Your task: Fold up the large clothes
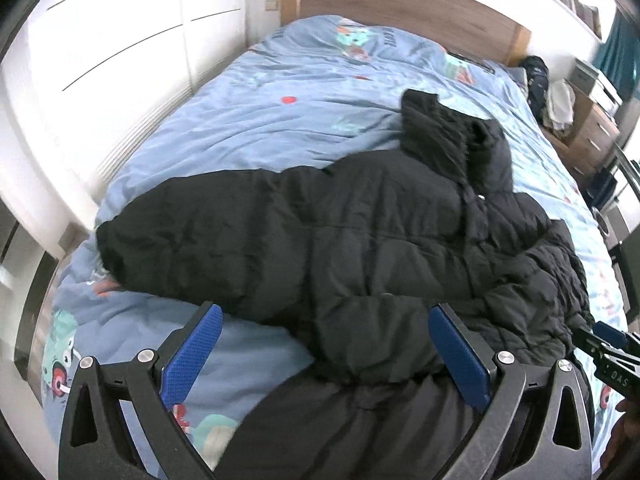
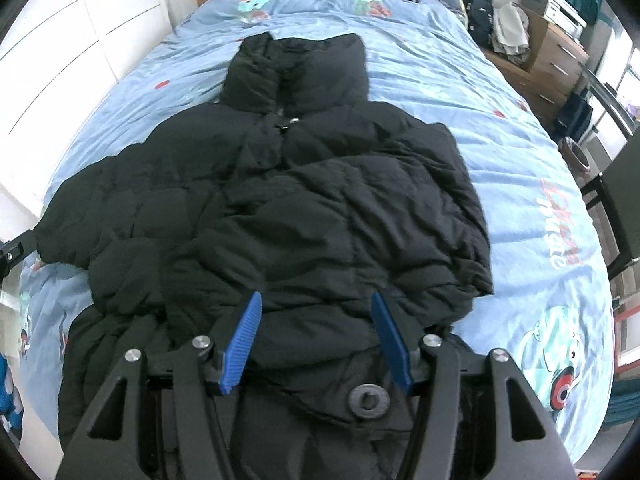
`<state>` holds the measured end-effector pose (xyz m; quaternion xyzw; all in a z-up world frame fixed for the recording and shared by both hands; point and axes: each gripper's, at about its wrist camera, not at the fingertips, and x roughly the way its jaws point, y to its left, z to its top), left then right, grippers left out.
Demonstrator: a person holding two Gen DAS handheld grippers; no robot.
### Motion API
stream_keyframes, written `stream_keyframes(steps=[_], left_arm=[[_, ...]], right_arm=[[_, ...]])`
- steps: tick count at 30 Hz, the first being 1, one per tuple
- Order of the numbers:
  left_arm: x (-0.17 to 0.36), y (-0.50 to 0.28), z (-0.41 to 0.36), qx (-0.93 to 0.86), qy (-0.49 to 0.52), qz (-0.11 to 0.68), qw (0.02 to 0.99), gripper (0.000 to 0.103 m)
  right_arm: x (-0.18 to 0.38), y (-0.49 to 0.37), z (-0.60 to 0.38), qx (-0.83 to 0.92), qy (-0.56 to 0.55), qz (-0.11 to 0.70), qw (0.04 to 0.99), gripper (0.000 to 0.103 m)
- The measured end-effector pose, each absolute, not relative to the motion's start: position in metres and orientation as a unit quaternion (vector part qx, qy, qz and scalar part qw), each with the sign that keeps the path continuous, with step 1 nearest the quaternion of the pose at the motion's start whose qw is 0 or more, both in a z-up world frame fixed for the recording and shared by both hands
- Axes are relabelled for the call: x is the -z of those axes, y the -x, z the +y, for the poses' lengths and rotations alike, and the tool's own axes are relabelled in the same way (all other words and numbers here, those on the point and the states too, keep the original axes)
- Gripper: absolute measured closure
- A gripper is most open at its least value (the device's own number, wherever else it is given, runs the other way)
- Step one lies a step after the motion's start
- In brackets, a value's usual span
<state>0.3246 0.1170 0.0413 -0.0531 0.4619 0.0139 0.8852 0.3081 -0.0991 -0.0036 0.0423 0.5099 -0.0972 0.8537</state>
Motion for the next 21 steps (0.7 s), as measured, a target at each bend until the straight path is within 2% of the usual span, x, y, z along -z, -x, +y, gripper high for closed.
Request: stream_keyframes(steps=[21], left_arm=[[-0.006,-0.334,0.24,-0.115,0.092,0.468,0.871,0.002]], right_arm=[[0.023,-0.361,-0.011,0.049,-0.008,0.521,0.852,0.047]])
